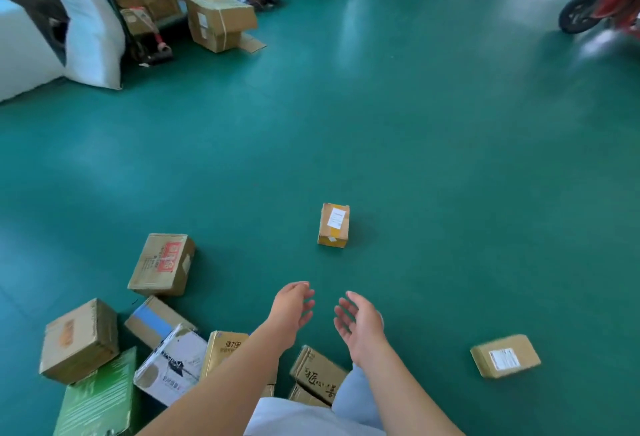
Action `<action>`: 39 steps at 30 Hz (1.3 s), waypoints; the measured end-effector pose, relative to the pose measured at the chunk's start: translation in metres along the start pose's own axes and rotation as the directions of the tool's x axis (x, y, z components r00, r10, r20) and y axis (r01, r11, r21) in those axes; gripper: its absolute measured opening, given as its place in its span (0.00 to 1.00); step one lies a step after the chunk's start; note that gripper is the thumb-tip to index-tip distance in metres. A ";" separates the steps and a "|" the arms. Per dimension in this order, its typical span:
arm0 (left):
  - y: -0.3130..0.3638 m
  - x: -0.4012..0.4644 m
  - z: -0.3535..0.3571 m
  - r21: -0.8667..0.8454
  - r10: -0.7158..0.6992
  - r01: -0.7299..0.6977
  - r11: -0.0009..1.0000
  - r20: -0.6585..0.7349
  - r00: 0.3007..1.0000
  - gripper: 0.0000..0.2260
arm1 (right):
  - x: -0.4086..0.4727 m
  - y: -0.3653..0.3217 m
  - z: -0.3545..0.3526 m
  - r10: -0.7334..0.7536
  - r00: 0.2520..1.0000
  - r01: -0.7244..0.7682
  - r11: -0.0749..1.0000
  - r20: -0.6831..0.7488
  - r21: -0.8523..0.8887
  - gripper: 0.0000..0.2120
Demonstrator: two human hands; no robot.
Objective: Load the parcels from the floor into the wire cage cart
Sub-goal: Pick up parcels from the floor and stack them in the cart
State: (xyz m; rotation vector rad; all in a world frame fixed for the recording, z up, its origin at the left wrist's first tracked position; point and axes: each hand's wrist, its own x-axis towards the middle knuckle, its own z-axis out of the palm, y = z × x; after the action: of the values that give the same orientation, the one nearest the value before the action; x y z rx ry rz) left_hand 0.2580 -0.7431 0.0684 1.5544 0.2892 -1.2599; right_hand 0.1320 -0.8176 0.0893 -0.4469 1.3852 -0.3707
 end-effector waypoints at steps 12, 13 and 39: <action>0.118 0.051 0.195 -0.142 -0.007 -0.010 0.990 -0.114 0.993 0.08 | 0.129 -0.245 -0.007 0.094 0.988 -0.073 0.983 0.120 -0.166 0.04; 0.125 0.053 0.202 -0.132 -0.007 -0.009 0.991 -0.118 0.993 0.08 | 0.134 -0.253 -0.003 0.118 0.985 -0.095 0.980 0.126 -0.176 0.03; 0.292 0.302 0.190 -0.003 -0.234 0.235 0.972 -0.115 0.965 0.09 | 0.318 -0.347 0.165 0.181 0.980 -0.191 0.773 -0.079 -0.604 0.08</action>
State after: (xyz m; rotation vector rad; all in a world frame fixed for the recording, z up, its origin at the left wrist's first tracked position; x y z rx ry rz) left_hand 0.4865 -1.1389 0.0093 1.6406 0.5552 -1.3563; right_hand 0.3461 -1.2621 0.0159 -0.8293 1.5382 0.2617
